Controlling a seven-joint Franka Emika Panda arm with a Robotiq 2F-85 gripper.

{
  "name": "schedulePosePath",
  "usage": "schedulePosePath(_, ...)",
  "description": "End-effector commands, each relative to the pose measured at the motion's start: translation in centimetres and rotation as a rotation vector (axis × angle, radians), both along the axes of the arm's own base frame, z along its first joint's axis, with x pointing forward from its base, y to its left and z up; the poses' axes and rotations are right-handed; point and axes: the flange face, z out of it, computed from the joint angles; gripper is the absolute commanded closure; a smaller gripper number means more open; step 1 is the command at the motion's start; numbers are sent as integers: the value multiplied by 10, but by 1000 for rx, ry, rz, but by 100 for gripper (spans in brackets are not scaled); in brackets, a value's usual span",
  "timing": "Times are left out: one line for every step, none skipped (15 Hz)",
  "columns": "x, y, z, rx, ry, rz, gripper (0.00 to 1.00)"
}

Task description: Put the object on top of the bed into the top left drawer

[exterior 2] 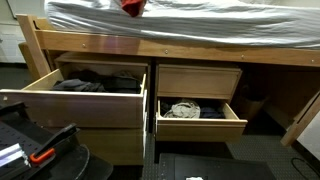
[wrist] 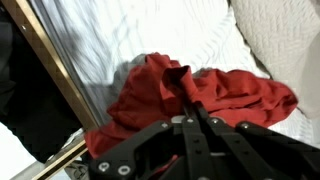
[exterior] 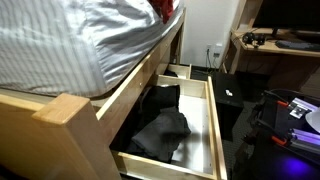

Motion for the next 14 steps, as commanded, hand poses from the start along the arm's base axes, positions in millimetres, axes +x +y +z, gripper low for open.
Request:
schedulePosePath(-48, 27, 78, -45, 53, 98, 99)
schedulePosePath(-59, 34, 90, -57, 78, 122, 99)
schedulePosePath(-68, 40, 100, -64, 106, 146, 99)
schedulePosePath(-77, 45, 106, -69, 125, 165, 99)
schedulePosePath(-83, 48, 110, -73, 145, 180, 99)
schedulePosePath(-88, 48, 111, -70, 156, 190, 99)
schedulePosePath(-90, 48, 111, -67, 168, 200, 99)
schedulePosePath(-91, 46, 108, -69, 183, 200, 99)
schedulePosePath(-90, 45, 103, -66, 202, 203, 99)
schedulePosePath(-89, 43, 99, -61, 218, 206, 99)
schedulePosePath(-87, 41, 95, -53, 235, 208, 99)
schedulePosePath(-86, 39, 90, -39, 257, 216, 99)
schedulePosePath(-82, 38, 81, -9, 290, 233, 99)
schedulePosePath(-80, 38, 68, 26, 338, 250, 99)
